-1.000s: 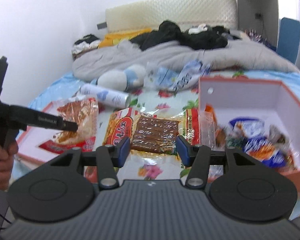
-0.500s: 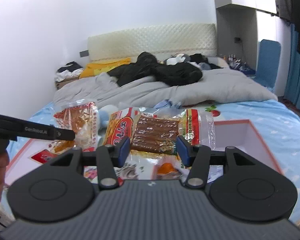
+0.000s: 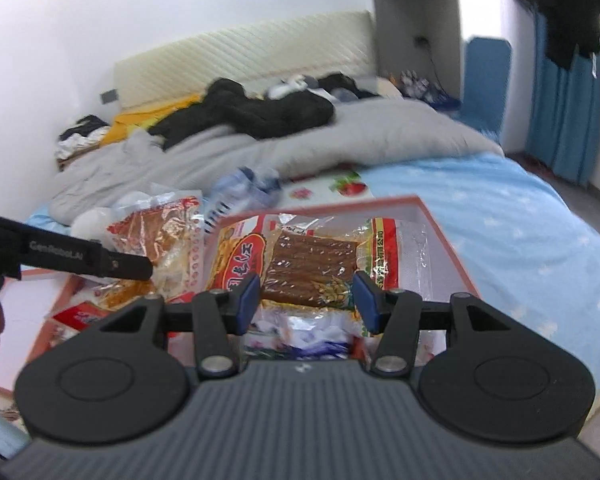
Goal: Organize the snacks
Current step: 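Lift both packets and carry them over the deep pink box, then open both tools to drop the packets into the box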
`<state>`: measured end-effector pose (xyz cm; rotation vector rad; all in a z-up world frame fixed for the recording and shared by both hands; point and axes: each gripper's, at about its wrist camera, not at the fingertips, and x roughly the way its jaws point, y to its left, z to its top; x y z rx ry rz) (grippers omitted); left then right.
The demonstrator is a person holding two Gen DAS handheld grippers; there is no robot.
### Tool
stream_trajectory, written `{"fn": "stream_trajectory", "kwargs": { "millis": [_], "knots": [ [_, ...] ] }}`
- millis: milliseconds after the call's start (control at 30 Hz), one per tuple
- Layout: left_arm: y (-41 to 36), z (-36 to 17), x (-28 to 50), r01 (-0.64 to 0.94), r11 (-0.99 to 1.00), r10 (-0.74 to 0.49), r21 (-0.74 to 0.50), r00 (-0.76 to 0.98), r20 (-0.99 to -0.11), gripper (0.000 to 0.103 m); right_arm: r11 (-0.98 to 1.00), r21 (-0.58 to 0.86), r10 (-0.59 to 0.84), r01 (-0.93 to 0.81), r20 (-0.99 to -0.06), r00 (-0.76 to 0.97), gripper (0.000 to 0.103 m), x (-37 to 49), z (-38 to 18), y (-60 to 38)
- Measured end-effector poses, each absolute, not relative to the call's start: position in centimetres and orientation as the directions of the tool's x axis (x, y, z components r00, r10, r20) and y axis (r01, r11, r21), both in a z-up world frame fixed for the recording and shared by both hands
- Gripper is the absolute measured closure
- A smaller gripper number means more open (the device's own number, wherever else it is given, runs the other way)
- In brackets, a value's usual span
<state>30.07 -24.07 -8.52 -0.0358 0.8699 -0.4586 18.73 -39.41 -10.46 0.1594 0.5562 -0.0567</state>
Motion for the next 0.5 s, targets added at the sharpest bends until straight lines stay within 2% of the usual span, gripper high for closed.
{"fn": "stream_trajectory", "kwargs": {
  "millis": [300, 500],
  "knots": [
    [-27.2, -13.4, 33.1, 0.374, 0.911, -0.353, -0.173, 0.493, -0.795, 0.077, 0.982, 0.162, 0.021, 0.098, -0.605, 0.796, 0.049, 20.5, -15.1, -40.8],
    [-27.3, -14.1, 33.5, 0.377, 0.909, -0.358, -0.178, 0.485, -0.798, 0.075, 0.98, 0.171, 0.025, 0.107, -0.629, 0.777, 0.049, 20.8, -16.2, -41.0]
  ]
}}
